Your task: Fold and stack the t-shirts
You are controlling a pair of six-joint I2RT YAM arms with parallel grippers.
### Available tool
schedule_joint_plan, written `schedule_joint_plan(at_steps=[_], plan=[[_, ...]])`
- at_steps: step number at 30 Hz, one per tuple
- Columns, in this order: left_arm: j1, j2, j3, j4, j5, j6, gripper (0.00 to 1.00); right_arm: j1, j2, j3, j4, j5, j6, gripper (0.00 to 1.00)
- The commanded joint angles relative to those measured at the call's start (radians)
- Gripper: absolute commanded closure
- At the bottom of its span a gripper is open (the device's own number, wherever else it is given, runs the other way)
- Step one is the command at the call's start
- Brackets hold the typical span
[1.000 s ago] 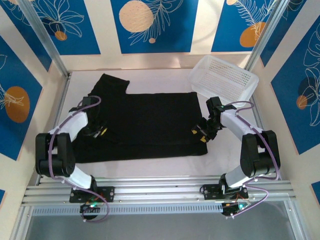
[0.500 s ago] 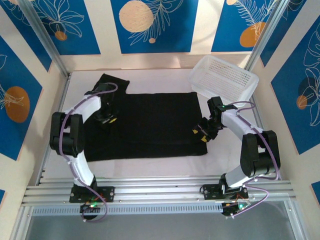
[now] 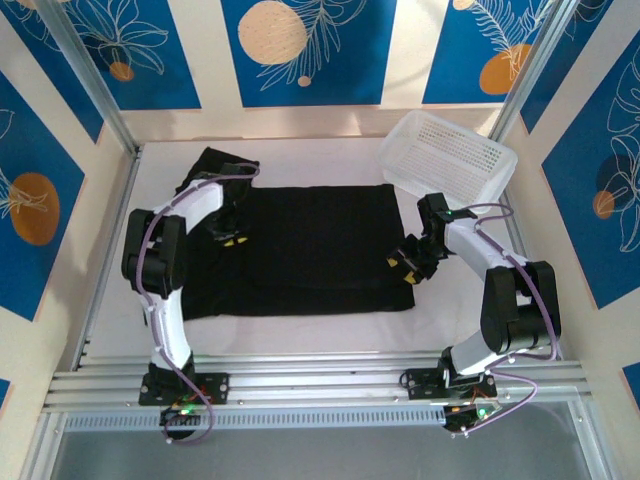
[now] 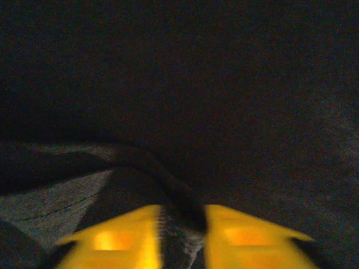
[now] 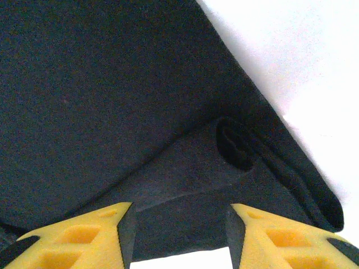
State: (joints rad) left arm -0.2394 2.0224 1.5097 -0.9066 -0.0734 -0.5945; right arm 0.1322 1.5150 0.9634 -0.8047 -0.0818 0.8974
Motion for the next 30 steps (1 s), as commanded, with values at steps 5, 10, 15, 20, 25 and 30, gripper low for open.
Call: schedule_joint_plan(at_steps=[5, 10, 15, 20, 25, 30], plan=[[-0.023, -0.157, -0.013, -0.101, -0.178, -0.004, 0.34, -0.006, 0.005, 0.007, -0.003, 0.007, 0.045, 0.51], [0.032, -0.334, -0.196, -0.078, -0.108, -0.068, 0.36, -0.005, 0.047, -0.002, 0.018, -0.009, 0.116, 0.51], [0.095, -0.481, -0.398, -0.021, 0.018, -0.119, 0.42, -0.002, 0.040, -0.025, -0.001, -0.015, 0.203, 0.47], [0.097, -0.563, -0.543, 0.056, 0.129, -0.181, 0.48, 0.010, 0.018, -0.046, 0.017, -0.037, 0.285, 0.43], [0.095, -0.603, -0.648, 0.119, 0.185, -0.235, 0.52, 0.023, 0.066, -0.044, 0.053, -0.076, 0.352, 0.42], [0.095, -0.608, -0.666, 0.117, 0.178, -0.222, 0.52, 0.029, 0.113, -0.015, 0.048, -0.085, 0.404, 0.40]])
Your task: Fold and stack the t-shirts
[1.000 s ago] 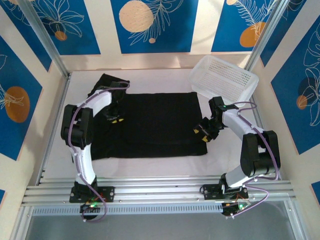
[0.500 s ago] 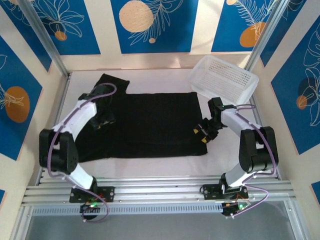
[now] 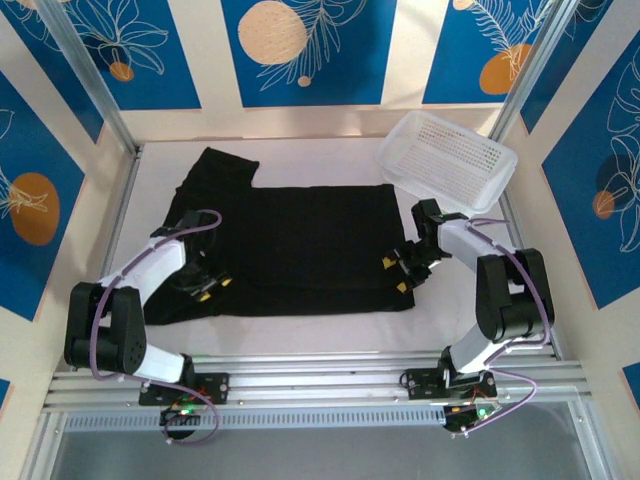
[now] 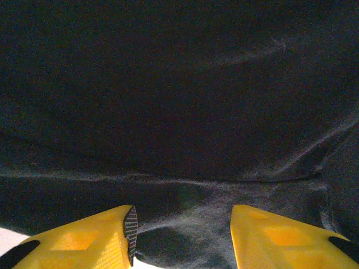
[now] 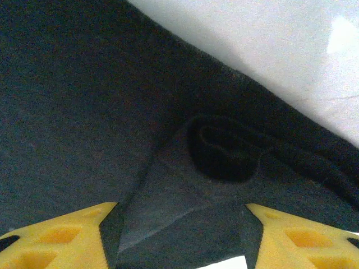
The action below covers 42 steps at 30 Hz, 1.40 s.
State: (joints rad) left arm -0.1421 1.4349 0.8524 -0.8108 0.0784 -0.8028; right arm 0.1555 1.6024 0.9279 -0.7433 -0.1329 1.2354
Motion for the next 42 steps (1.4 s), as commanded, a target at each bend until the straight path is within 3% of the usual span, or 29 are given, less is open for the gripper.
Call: schedule_joint_plan(at_steps=[1, 13, 17, 22, 26, 31, 36, 39, 42], plan=[[-0.002, -0.021, -0.009, 0.020, 0.024, -0.012, 0.52, 0.007, 0.034, 0.025, -0.020, -0.032, 0.070, 0.40], [-0.002, -0.030, 0.006, 0.011, 0.013, 0.012, 0.53, -0.037, 0.087, 0.071, 0.052, 0.003, 0.143, 0.43], [-0.002, -0.029, 0.008, 0.006, 0.001, 0.019, 0.53, -0.063, 0.121, 0.115, 0.047, 0.000, 0.157, 0.49], [-0.002, -0.034, 0.020, 0.001, -0.001, 0.024, 0.53, -0.092, 0.159, 0.155, 0.039, 0.007, 0.164, 0.67], [-0.003, -0.043, 0.037, 0.003, 0.018, 0.028, 0.53, -0.105, 0.166, 0.171, 0.015, 0.017, 0.162, 0.70], [-0.007, -0.060, 0.049, 0.008, 0.046, 0.034, 0.53, -0.107, 0.103, 0.164, -0.011, 0.065, 0.119, 0.70], [0.012, -0.070, 0.090, -0.104, -0.040, 0.056, 0.59, -0.068, -0.026, 0.139, -0.070, 0.141, -0.010, 0.70], [0.077, -0.064, 0.083, -0.170, -0.075, 0.053, 0.69, -0.029, -0.100, 0.079, -0.092, 0.134, -0.067, 0.70], [0.165, -0.075, 0.045, -0.180, -0.088, 0.041, 0.69, 0.028, -0.145, 0.011, -0.095, 0.097, -0.082, 0.70]])
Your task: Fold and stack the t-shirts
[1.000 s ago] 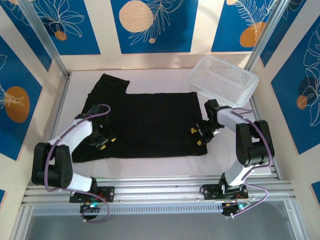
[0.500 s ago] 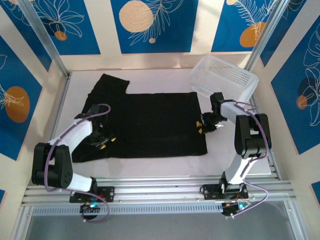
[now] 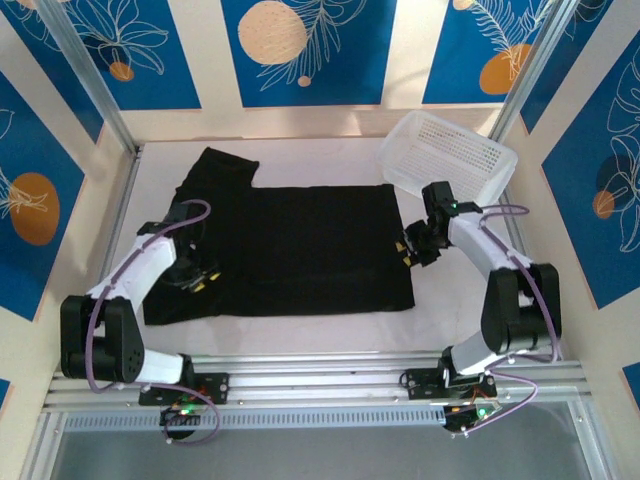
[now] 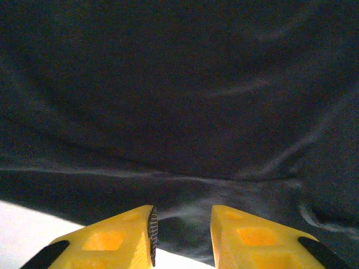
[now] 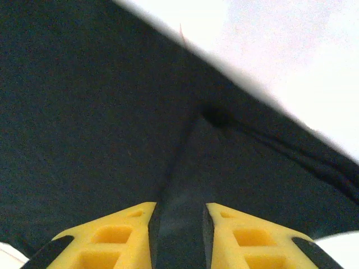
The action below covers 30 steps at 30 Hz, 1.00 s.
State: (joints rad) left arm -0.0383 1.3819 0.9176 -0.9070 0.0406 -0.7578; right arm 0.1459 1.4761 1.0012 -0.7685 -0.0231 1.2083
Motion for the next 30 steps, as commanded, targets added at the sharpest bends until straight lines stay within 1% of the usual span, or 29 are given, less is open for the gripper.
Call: schedule_joint_plan(at_steps=[1, 3, 5, 9, 12, 14, 18, 21, 26, 30], plan=[[0.094, -0.026, -0.034, -0.077, -0.044, -0.008, 0.69, 0.056, -0.023, -0.088, -0.049, -0.041, -0.054, 0.70], [0.146, -0.024, -0.047, -0.063, -0.039, -0.009, 0.70, 0.086, -0.008, -0.131, -0.009, -0.087, -0.041, 0.70], [0.182, 0.003, -0.052, -0.037, -0.041, -0.009, 0.69, 0.104, 0.028, -0.157, 0.015, -0.095, -0.023, 0.71], [0.256, 0.113, -0.068, 0.026, -0.045, -0.012, 0.70, 0.089, 0.121, -0.137, 0.000, -0.042, -0.062, 0.71], [0.308, 0.183, -0.059, 0.055, -0.113, -0.003, 0.73, 0.064, 0.211, -0.096, -0.075, -0.032, -0.074, 0.70], [0.328, 0.209, -0.045, 0.078, -0.161, 0.018, 0.73, 0.057, 0.254, -0.076, -0.130, -0.019, -0.077, 0.70], [0.342, 0.282, 0.009, 0.066, -0.206, 0.067, 0.73, 0.056, 0.237, -0.097, -0.156, 0.019, -0.054, 0.69], [0.356, 0.293, 0.008, 0.068, -0.232, 0.085, 0.73, 0.055, 0.231, -0.102, -0.177, 0.033, -0.058, 0.68], [0.359, 0.257, -0.013, 0.054, -0.244, 0.103, 0.74, 0.066, 0.210, -0.102, -0.225, 0.054, -0.088, 0.68], [0.359, 0.189, -0.073, 0.032, -0.234, 0.108, 0.73, 0.075, 0.175, -0.140, -0.230, 0.029, -0.088, 0.66]])
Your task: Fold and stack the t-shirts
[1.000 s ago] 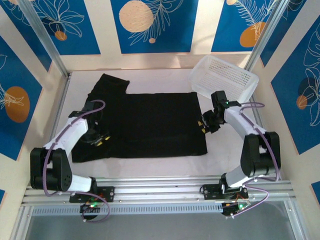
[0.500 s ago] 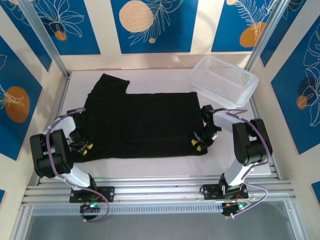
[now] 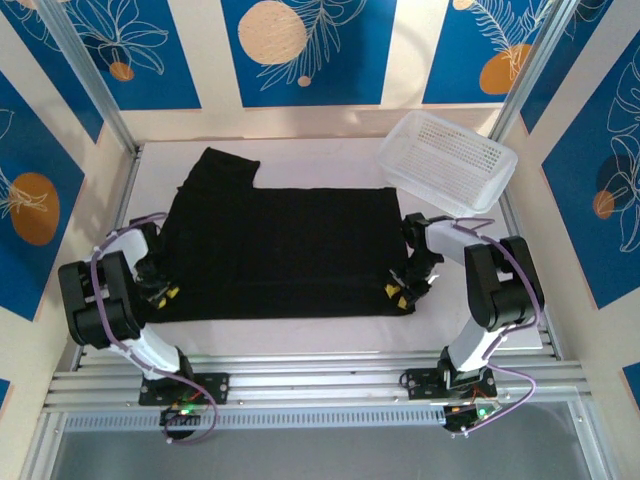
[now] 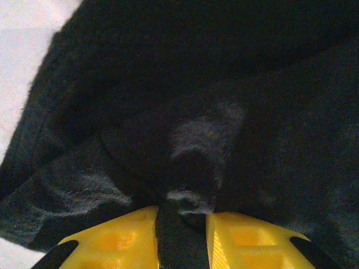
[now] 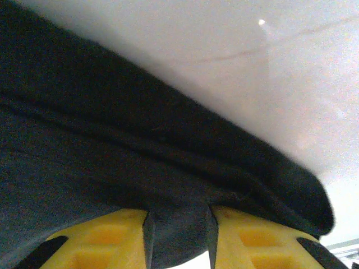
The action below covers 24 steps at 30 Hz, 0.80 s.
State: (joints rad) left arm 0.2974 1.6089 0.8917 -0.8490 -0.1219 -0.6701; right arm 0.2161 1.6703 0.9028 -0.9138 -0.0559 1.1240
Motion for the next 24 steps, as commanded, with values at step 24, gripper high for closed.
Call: schedule_joint_plan(at_steps=[24], plan=[[-0.127, -0.049, 0.379, -0.009, 0.071, 0.010, 0.58, 0.111, -0.223, 0.174, 0.127, 0.132, -0.232, 0.51]])
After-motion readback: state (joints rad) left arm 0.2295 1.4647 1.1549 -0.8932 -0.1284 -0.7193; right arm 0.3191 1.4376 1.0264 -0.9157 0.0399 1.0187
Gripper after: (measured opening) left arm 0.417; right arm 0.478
